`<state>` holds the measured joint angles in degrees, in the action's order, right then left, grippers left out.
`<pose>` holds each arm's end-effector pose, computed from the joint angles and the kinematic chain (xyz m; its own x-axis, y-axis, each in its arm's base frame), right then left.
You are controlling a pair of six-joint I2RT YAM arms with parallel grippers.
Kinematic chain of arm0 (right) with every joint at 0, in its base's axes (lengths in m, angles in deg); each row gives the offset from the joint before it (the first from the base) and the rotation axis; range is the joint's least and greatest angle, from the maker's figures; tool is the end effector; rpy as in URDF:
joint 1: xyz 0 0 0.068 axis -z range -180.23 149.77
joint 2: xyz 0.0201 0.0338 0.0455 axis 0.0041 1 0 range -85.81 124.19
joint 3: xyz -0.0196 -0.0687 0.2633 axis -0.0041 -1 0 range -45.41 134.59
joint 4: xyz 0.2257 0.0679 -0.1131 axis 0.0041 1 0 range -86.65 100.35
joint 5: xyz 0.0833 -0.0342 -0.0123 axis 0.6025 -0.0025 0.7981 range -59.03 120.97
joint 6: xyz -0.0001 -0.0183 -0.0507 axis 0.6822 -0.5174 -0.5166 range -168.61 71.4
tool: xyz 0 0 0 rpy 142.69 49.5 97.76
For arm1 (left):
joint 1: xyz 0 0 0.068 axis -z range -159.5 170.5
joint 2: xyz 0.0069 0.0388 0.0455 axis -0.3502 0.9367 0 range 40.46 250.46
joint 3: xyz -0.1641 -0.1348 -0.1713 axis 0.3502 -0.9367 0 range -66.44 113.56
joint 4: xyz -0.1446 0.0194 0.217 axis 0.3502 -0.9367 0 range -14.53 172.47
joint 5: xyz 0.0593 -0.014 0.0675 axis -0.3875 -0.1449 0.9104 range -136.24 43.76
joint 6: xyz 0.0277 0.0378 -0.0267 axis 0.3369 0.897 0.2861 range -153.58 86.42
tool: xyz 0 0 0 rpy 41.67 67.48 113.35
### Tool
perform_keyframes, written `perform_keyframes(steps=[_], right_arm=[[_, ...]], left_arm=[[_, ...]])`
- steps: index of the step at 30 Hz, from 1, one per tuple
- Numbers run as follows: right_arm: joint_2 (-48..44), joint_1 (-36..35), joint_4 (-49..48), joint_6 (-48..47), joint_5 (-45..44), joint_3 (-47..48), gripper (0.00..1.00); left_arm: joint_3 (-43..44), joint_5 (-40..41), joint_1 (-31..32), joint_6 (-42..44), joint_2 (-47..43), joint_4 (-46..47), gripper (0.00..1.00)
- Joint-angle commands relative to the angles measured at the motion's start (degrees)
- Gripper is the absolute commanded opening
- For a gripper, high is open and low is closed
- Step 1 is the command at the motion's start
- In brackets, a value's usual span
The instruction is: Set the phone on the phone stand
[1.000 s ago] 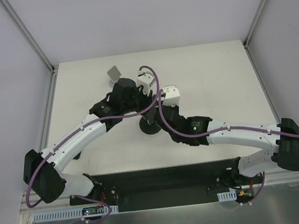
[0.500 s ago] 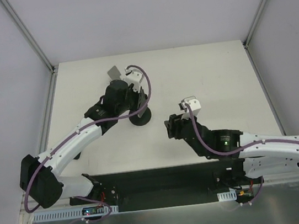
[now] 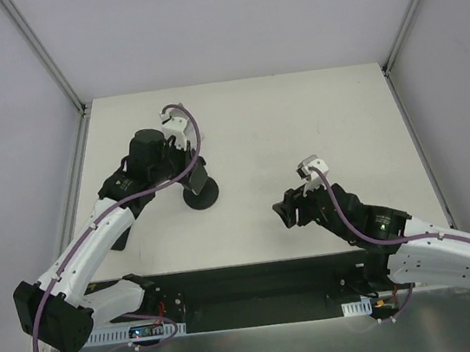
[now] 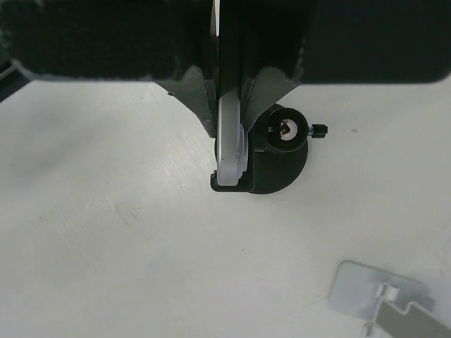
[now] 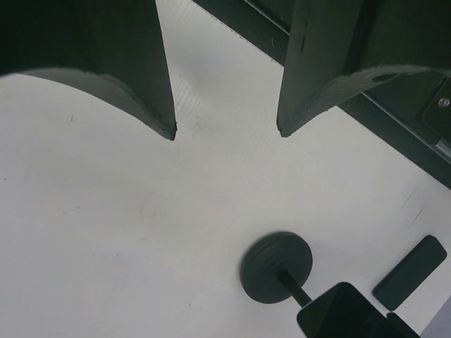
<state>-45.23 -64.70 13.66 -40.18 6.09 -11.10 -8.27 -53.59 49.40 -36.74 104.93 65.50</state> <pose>0.0873 0.1482 0.2877 -0.2160 -0.1441 -0.9657 -0.6198 0.7845 0.0216 0.2227 -0.1281 0.3413 -0.3774 0.1459 -0.9145 0.5623 0.8207 -0.1011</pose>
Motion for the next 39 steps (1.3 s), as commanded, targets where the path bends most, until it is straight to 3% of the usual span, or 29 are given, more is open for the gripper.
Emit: perform_keyframes(steps=[1,6,10,11,14,17,19,22,23,26,29,36,38,39], right_arm=[[0.6,0.5,-1.2,-1.0,3.5,0.3,0.62],[1.3,0.6,-2.0,-1.4,5.9,-0.4,0.62],[0.7,0.9,-2.1,-2.4,7.3,-1.3,0.62],[0.6,1.3,-2.0,-2.5,8.5,-1.3,0.62],[0.8,2.5,-1.6,-2.9,11.6,-1.2,0.62],[1.7,3.5,-0.8,-3.0,14.6,-0.2,0.62],[2.6,4.1,-0.2,-3.1,15.8,0.8,0.62],[4.6,5.3,0.9,-4.1,18.1,2.2,0.62],[5.5,5.7,1.0,-4.8,19.4,3.0,0.62],[7.1,7.0,0.9,-6.4,20.7,2.8,0.62],[9.2,9.1,-1.9,-6.4,22.3,1.8,0.62],[15.1,13.0,-8.3,-4.1,28.4,1.3,0.62],[16.4,13.1,-8.5,-3.7,29.5,1.8,0.62],[16.7,13.2,-9.0,-3.5,29.9,2.0,0.62]], left_arm=[[6.1,9.0,-4.4,-1.2,-0.8,-5.9,0.0],[12.1,0.6,-14.3,2.0,3.1,-6.1,0.0],[19.3,-6.2,-22.6,13.0,9.7,-6.0,0.0],[22.6,-13.8,-24.6,15.7,13.1,-5.0,0.0],[29.7,-25.7,-30.7,21.9,20.4,-2.9,0.0],[36.9,-32.6,-33.6,29.2,28.6,-1.9,0.0],[42.9,-35.1,-35.4,32.4,36.5,-3.6,0.0],[58.9,-36.8,-37.3,34.4,48.9,-11.3,0.0],[68.2,-37.9,-37.6,34.7,52.0,-13.6,0.0],[80.0,-40.5,-38.3,33.5,60.8,-16.3,0.0],[84.4,-41.7,-38.2,33.5,65.2,-16.1,0.0],[84.8,-41.1,-38.3,35.2,68.2,-15.6,0.0],[84.7,-39.9,-38.6,33.8,68.3,-14.3,0.19],[84.4,-39.8,-38.7,33.0,68.2,-13.7,0.36]])
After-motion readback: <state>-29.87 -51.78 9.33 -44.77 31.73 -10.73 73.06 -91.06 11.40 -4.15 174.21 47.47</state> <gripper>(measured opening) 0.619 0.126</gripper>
